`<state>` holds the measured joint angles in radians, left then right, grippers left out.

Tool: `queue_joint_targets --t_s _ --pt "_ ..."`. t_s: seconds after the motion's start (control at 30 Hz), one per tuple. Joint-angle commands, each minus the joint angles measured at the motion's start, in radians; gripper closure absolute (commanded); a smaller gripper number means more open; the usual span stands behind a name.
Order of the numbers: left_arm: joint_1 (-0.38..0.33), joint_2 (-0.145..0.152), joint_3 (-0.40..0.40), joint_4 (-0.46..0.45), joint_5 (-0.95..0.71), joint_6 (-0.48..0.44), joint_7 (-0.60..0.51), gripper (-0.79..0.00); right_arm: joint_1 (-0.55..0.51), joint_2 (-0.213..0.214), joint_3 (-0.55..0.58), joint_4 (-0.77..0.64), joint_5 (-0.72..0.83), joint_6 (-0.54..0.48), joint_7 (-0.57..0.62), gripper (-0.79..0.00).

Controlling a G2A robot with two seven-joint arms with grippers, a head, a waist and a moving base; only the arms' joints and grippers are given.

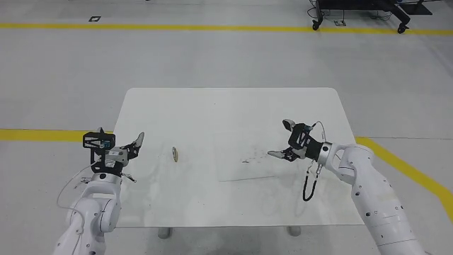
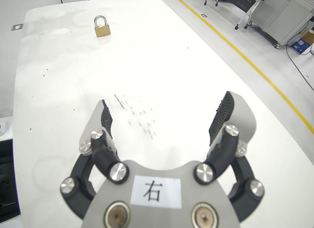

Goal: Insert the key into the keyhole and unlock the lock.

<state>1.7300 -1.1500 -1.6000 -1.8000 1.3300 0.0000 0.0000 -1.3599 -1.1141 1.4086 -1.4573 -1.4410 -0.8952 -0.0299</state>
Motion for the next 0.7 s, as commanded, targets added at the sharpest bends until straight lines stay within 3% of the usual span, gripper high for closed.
queue_joint_targets --t_s 0.0,0.3,0.4,0.67 --pt "0.0 0.0 0.0 0.0 0.0 0.0 0.0 -0.785 0.0 0.0 0.0 0.0 0.0 0.0 0.0 -0.785" --pt "0.0 0.0 0.0 0.0 0.0 0.0 0.0 -0.785 -0.001 0.0 -0.004 0.0 0.002 -0.007 -0.001 -0.785" --pt "0.0 0.0 0.0 0.0 0.0 0.0 0.0 -0.785 0.035 0.001 -0.037 0.047 0.022 -0.107 -0.013 -0.785" --pt "0.0 0.0 0.0 0.0 0.0 0.0 0.0 -0.785 0.153 0.031 -0.281 0.133 0.026 -0.117 -0.036 -0.785"
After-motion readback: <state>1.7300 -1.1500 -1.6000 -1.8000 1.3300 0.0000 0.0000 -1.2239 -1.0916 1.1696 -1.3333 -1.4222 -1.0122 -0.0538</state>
